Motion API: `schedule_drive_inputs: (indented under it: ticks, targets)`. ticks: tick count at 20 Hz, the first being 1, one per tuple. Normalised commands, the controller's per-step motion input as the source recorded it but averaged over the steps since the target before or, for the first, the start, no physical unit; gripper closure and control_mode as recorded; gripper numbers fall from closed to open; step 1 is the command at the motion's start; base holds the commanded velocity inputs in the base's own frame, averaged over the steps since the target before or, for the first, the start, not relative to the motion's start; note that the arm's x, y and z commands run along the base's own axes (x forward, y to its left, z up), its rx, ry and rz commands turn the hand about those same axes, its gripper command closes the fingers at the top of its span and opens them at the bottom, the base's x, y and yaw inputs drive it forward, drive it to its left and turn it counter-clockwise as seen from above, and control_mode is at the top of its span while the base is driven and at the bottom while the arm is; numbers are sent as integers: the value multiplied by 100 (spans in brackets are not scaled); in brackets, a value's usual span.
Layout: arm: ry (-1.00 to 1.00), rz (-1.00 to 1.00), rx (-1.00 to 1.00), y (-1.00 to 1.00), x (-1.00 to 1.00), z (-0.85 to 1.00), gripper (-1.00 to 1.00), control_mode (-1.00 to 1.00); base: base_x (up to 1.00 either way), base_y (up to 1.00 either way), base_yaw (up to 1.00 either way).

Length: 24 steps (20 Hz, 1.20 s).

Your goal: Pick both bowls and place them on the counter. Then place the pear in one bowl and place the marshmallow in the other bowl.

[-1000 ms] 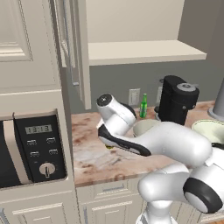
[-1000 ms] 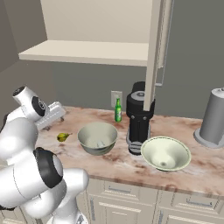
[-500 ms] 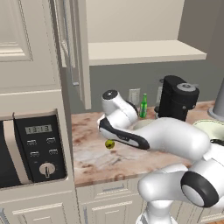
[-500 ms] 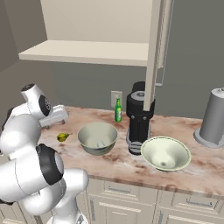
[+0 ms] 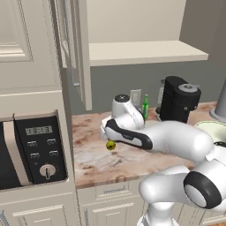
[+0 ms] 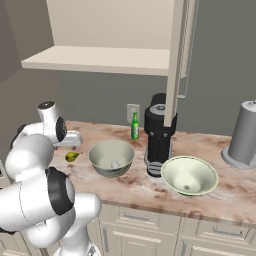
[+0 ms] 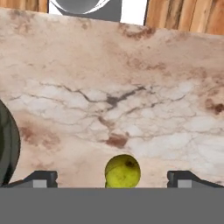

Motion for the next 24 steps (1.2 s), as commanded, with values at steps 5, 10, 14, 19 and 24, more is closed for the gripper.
schedule_drive_inputs:
  ticks: [5, 10, 14, 19, 24]
  targets:
    - [1, -29, 14, 0, 0, -16, -100, -100, 0, 0, 0]
    - [4, -27, 11, 0, 14, -7, -100, -100, 0, 0, 0]
    - [11, -19, 8, 0, 26, -2, -100, -100, 0, 0, 0]
    - [9, -8, 1, 0, 27, -14, -100, -100, 0, 0, 0]
    - [7, -4, 0, 0, 35, -13, -100, -100, 0, 0, 0]
